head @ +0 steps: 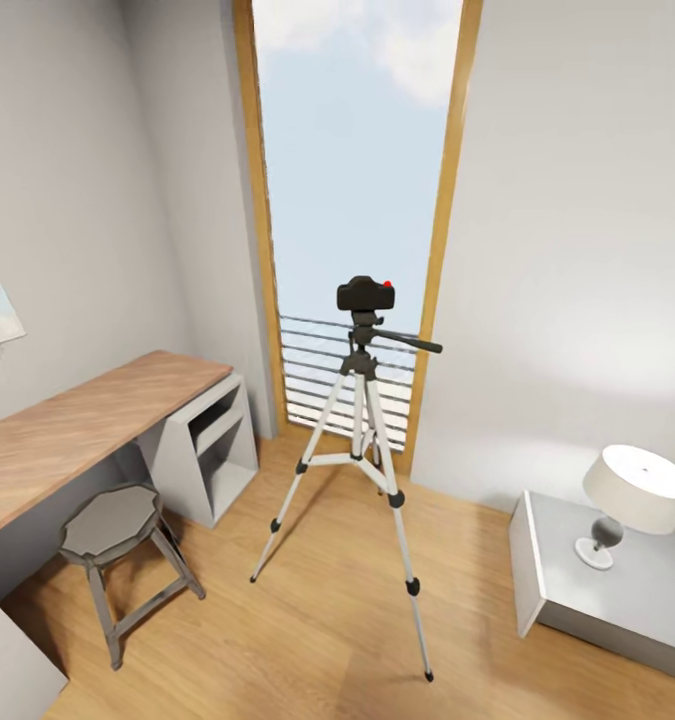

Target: Attach the digital camera to the camera tripod in the bedroom.

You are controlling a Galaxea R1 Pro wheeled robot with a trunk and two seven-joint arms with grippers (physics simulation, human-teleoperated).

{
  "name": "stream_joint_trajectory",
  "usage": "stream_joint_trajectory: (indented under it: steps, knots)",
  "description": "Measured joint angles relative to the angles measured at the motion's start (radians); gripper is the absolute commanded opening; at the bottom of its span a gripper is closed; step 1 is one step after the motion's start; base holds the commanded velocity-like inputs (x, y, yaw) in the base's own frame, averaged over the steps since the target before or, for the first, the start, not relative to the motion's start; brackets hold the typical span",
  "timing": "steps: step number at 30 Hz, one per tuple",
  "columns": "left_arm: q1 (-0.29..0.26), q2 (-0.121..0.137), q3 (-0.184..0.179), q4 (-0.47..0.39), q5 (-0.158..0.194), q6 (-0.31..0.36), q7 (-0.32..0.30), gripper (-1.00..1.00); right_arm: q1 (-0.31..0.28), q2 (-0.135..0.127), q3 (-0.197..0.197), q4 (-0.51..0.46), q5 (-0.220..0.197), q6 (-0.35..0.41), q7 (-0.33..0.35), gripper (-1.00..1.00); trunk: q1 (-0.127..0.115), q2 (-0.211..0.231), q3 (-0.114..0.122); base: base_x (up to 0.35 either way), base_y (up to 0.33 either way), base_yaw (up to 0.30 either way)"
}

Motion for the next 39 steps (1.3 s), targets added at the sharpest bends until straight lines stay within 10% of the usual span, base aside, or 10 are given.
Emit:
stream_joint_trajectory:
  steps: [39]
  knots:
    - [0.000, -0.007, 0.000, 0.007, -0.001, -0.019, -0.001, 1.00, 0.001, 0.000, -0.001, 0.000, 0.000, -0.006, 0.000, 1.00, 0.000, 0.000, 0.063, 0.000, 0.000, 0.069]
